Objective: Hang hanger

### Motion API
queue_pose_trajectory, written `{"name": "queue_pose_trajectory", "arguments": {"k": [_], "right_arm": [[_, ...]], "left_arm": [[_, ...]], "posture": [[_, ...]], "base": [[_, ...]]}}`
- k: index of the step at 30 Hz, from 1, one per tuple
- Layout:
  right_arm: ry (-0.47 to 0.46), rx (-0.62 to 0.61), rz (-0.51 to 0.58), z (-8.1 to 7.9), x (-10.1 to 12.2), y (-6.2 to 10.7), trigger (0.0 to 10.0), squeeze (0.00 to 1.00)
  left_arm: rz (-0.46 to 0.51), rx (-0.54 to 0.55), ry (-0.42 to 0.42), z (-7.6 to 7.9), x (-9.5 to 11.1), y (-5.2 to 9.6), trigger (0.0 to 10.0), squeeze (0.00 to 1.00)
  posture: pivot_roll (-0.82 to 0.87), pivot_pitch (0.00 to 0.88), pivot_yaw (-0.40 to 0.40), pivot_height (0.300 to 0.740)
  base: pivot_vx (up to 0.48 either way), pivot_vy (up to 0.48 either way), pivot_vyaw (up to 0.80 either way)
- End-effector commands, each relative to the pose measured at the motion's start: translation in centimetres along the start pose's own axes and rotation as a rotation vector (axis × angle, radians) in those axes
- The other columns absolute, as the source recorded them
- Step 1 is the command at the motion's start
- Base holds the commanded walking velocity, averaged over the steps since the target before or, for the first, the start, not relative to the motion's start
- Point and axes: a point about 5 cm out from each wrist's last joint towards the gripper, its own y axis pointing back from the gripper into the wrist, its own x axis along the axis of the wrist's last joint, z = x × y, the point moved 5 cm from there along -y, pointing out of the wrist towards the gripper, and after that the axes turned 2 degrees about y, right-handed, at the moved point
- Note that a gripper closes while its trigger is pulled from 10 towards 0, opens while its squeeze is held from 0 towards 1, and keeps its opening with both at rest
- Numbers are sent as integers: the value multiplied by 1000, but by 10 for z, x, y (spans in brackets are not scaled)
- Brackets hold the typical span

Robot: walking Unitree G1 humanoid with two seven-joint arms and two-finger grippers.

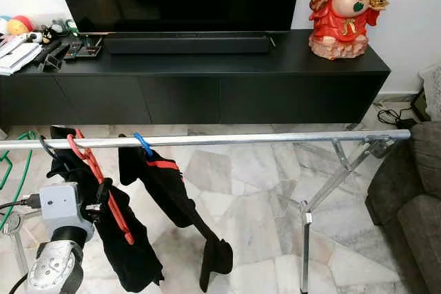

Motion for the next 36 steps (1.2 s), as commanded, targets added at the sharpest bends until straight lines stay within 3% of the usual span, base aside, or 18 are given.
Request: {"name": "queue_pose_trajectory", "arguments": {"k": [1,8,16,26,36], "right_arm": [[-1,25,-17,-11,-6,-1,10000,0],[-3,25,-15,-12,-5,-1,10000,0],[-7,11,-18,0,-8,2,10000,0],[3,9,-20,5,-9,3,10000,0],[10,37,-11,-19,0,-3,10000,0]], "left_arm": [[4,-16,-30,3,0,4,10000,0],[7,-5,-25,3,0,4,10000,0],[11,-10,-22,4,1,3,10000,0],[-1,-34,3,8,-2,6,10000,0],[-67,-5,17,3,-13,3,10000,0]], "posture": [[-22,134,2,740],[-23,136,-2,740],[-23,135,-3,740],[-23,137,-4,740],[-26,139,-3,740]], "base": [[0,0,0],[0,-480,0],[0,-480,0],[0,0,0],[0,96,0]]}}
